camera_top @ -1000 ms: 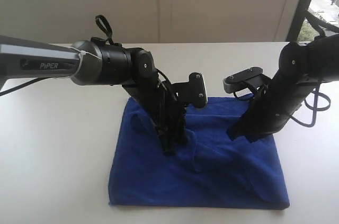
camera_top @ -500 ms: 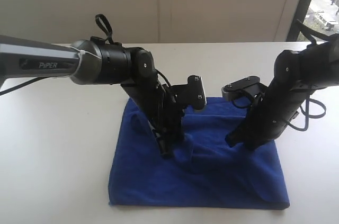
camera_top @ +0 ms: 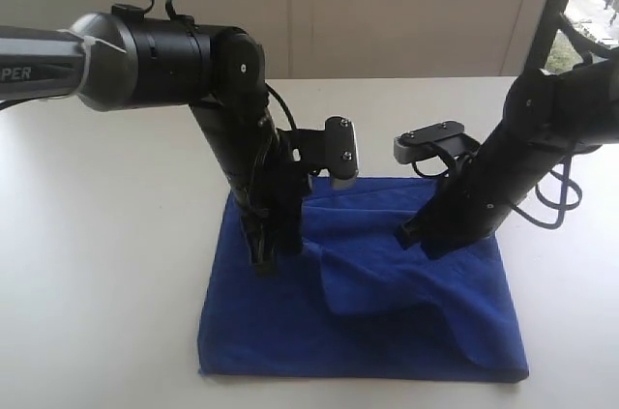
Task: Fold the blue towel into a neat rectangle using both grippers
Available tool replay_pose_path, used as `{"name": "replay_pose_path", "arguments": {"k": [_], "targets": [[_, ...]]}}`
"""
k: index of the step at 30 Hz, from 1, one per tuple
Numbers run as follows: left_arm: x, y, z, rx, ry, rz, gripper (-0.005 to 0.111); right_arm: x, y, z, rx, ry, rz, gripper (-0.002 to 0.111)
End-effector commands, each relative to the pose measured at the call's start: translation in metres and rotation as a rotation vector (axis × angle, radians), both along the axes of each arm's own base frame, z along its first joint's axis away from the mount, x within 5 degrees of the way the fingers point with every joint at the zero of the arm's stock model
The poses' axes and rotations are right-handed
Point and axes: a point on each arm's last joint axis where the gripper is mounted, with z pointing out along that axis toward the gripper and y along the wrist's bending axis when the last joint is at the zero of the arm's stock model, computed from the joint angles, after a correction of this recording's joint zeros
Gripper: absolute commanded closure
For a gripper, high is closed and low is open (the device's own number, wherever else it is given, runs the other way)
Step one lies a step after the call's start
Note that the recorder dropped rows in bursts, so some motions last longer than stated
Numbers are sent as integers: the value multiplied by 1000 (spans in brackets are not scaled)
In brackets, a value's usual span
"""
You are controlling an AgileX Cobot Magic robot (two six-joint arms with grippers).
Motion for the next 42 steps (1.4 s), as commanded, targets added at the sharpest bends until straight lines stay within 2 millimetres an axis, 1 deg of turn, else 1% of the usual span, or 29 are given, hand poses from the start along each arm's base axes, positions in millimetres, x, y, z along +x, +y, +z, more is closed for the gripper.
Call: {"name": "replay_pose_path", "arguments": {"k": [1,4,8,11,17,21,26,30,32,33,35,37,39,40,41,42], "targets": [[-9,6,3,60,91,-4,107,-1,8,6,85,-8,52,108],[-13,9,3,88,130,-9,107,-2,9,7,93,-4,59,108],[-15,16,1,169,152,-19,107,-2,9,8,98,10,70,108],[-16,22,0,230,160,-14,107,0,10,15,103,-1,81,108],[-17,24,-1,253,177,1,107,-3,10,29,105,-36,106,108],[-21,30,-9,297,201,-3,107,-4,11,35,109,-47,109,108],[-24,36,-18,348,203,-13,107,-5,11,36,112,-45,109,108],[-24,37,-19,362,206,-16,106,-6,11,36,113,-37,112,108],[-24,37,-19,362,206,-16,99,-6,11,36,115,-31,114,108],[-24,37,-19,362,206,-16,93,-6,11,36,116,-29,115,108],[-25,38,-19,369,214,-18,79,-7,11,36,118,-20,118,108],[-25,41,-19,406,215,-18,62,-8,11,36,119,-15,120,108],[-24,47,-18,473,207,12,51,-8,11,36,120,-11,122,108],[-23,52,-18,522,194,38,50,-8,12,36,120,-10,122,108],[-22,56,-15,569,180,84,52,-8,12,36,120,-8,125,108],[-20,60,-11,599,150,127,58,-9,12,36,119,-9,135,108]]}}
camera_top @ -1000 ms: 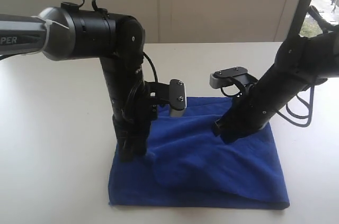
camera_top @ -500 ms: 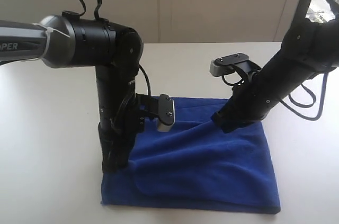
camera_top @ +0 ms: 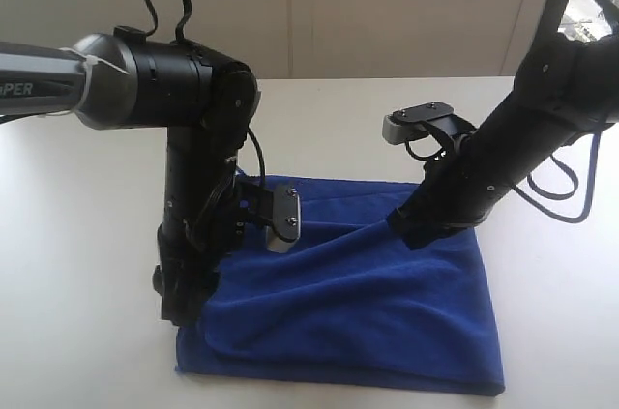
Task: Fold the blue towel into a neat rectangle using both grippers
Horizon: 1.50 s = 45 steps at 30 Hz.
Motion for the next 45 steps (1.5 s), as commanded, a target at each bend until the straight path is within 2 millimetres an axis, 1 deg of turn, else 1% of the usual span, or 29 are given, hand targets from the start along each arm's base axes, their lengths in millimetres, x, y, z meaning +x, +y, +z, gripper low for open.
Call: {"name": "replay_pose_path", "arguments": {"k": [1,3,4,5,7,8,10,11,13,15,17,19,20,23,26,28,29,31,33,34,36,40,45], "targets": [[1,20,15,182,-96,120,67,-1,1,5,7,-8,31,108],[2,25,29,196,-180,196,90,-2,3,5,30,-5,50,108],[0,28,40,183,-220,247,102,-3,4,6,47,0,62,108],[-2,32,52,162,-262,323,106,-5,7,7,74,6,83,108],[-10,39,77,101,-322,422,107,-8,14,9,127,13,132,108],[-17,45,97,52,-367,494,107,-10,19,11,145,16,156,108],[-29,54,123,-24,-420,585,107,-14,31,13,150,17,193,108],[-40,62,143,-94,-443,629,107,-17,39,14,150,16,219,108],[-61,74,170,-225,-461,666,107,-24,59,15,149,15,280,108],[-86,90,193,-374,-489,682,107,-33,82,15,142,1,345,108],[-111,110,205,-483,-539,713,107,-40,104,14,124,-34,398,108],[-132,128,206,-576,-579,743,107,-47,126,14,97,-97,429,108],[-143,136,203,-627,-594,756,107,-48,133,14,86,-133,423,108],[-168,151,184,-766,-591,783,107,-50,156,16,80,-244,381,108],[-188,163,160,-816,-560,796,107,-55,170,17,85,-307,389,107],[-198,170,144,-816,-539,801,107,-59,177,17,85,-325,420,100],[-202,173,137,-810,-529,805,107,-61,180,16,84,-326,427,95],[-209,178,122,-821,-517,829,107,-62,185,14,83,-348,429,81],[-216,184,110,-831,-511,838,107,-62,191,7,77,-354,433,69],[-219,186,103,-832,-511,838,107,-64,194,3,74,-346,442,66],[-226,192,95,-869,-532,833,107,-66,199,-3,68,-341,453,66],[-235,204,89,-966,-621,813,107,-68,207,-10,67,-360,442,66],[-242,214,82,-998,-686,794,107,-66,210,-24,59,-331,407,66]]}}
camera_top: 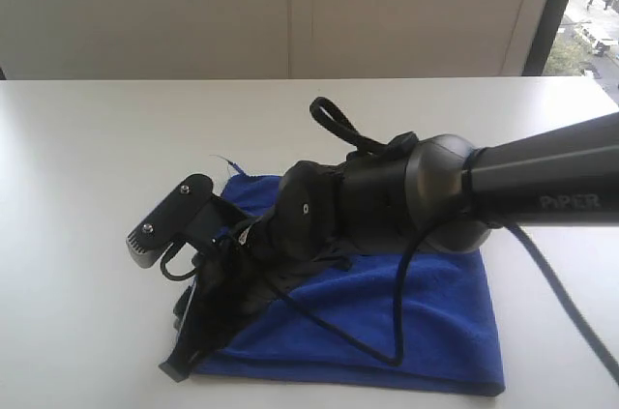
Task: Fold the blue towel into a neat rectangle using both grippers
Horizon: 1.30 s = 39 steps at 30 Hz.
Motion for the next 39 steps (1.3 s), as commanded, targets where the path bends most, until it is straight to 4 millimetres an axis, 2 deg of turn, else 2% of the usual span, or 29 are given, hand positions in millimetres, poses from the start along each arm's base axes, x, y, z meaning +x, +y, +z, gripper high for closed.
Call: {"name": "replay_pose_path", "arguments": {"k": [1,7,16,18,19,22,23,30,39], "targets": [[-5,7,-4,-26,-52,12,107,2,3,-11,-4,16,-31,66],[-6,7,-3,-34,-61,12,107,6,4,-14,13,4,-76,68],[-6,7,-3,-35,-63,12,107,7,4,-30,-8,45,-98,70],[-6,7,-3,-35,-63,12,107,7,5,-32,-9,49,-100,79],[-6,7,-3,-35,-63,12,107,7,5,-32,-9,49,-100,88],[-6,7,-3,-35,-63,12,107,7,5,-30,-7,50,-98,106],[-6,7,-3,-35,-63,12,107,6,5,-26,-5,61,-88,108],[-6,7,-3,-33,-64,12,107,7,16,-4,-6,109,6,108],[-6,7,-3,-35,-66,12,107,0,16,-4,-32,177,43,108]]}}
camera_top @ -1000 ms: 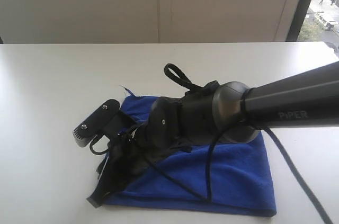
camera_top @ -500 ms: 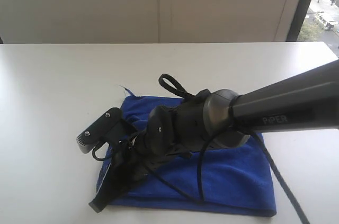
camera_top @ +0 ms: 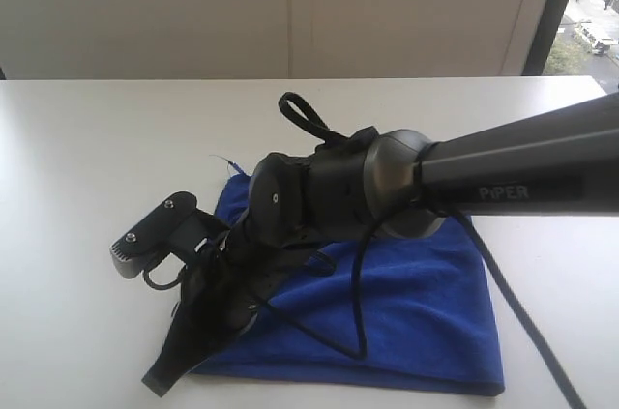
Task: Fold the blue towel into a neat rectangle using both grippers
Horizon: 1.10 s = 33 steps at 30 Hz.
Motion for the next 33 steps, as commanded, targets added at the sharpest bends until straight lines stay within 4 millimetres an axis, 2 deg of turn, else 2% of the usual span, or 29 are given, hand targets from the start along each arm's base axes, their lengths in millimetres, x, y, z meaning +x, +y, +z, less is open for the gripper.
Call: {"name": "replay_pose_path", "arguments": {"k": [1,14,27,33], "targets": [[-1,0,-1,-12,-3,3,107,-2,1,5,2,5,13,108],[-1,0,-1,-12,-3,3,107,-9,7,5,6,9,30,108],[-1,0,-1,-12,-3,3,107,-6,14,20,27,34,47,108],[-1,0,-1,-12,-3,3,107,-5,15,16,20,45,41,108]]}}
